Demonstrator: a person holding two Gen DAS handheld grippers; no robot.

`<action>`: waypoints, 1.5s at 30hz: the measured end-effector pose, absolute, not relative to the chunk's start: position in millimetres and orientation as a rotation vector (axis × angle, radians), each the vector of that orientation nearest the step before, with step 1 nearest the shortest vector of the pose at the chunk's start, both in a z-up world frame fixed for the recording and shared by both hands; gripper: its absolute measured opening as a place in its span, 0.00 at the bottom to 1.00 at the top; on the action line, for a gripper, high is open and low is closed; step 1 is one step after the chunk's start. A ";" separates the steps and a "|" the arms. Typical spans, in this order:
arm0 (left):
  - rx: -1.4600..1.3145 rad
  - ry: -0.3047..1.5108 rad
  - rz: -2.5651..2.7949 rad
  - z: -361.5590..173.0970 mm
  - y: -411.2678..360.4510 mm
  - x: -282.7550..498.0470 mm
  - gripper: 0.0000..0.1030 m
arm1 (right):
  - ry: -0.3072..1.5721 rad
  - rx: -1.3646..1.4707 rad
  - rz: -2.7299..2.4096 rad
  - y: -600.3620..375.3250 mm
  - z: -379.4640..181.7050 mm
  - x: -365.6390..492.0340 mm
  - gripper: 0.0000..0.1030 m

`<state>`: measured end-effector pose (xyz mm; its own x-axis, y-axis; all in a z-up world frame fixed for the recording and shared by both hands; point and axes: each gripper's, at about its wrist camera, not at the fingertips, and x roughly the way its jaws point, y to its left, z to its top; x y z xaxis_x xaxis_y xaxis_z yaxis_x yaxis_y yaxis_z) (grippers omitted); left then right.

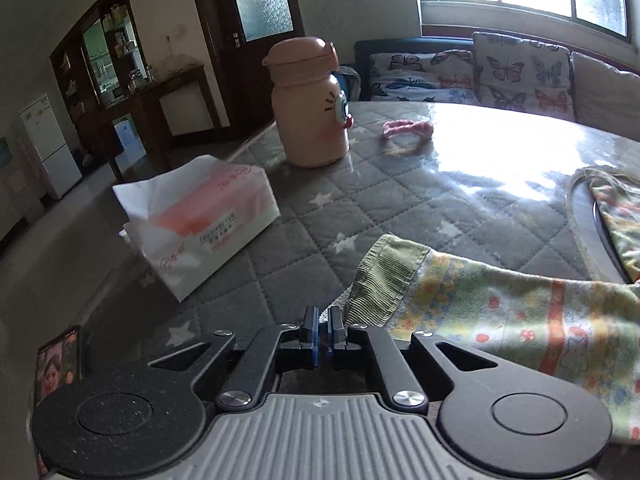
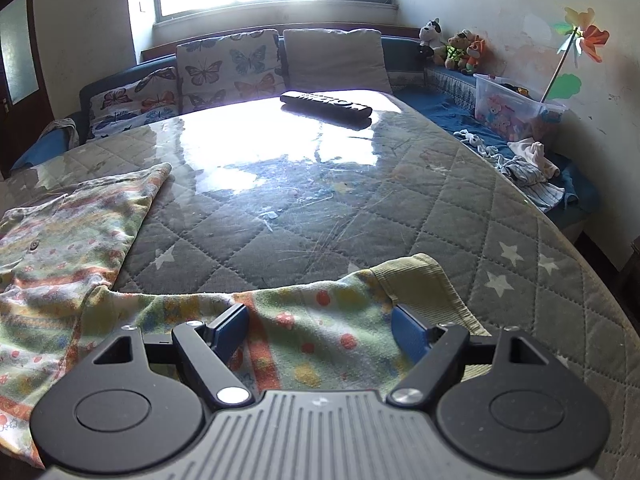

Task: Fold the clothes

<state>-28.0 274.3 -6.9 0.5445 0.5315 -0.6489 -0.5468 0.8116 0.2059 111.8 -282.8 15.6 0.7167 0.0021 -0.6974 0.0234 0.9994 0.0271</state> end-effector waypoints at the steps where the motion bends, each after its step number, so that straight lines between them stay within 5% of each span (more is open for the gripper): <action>1: -0.024 0.767 0.644 -8.0 275.6 -29.2 0.04 | 0.771 0.034 -0.008 -282.4 15.3 112.0 0.78; 11: 0.002 0.771 0.620 -3.4 262.3 -35.6 0.10 | 0.755 0.021 0.014 -276.2 19.7 113.7 0.78; 16: 0.047 0.741 0.562 11.0 236.9 -34.6 0.24 | 0.717 0.001 0.076 -266.1 38.9 102.8 0.78; 31: 0.102 0.700 0.144 17.0 100.3 17.1 0.22 | 0.705 -0.163 0.473 -156.1 50.4 74.9 0.76; 45: 0.155 0.773 -0.089 -21.7 39.9 57.1 0.12 | 0.773 -0.185 0.523 -126.7 25.8 103.8 0.59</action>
<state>57.1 39.9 -21.7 0.7127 -0.0229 -0.7011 0.1369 0.9848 0.1070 103.8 -126.7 25.8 0.5969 0.3810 -0.7061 -0.5136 0.8576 0.0287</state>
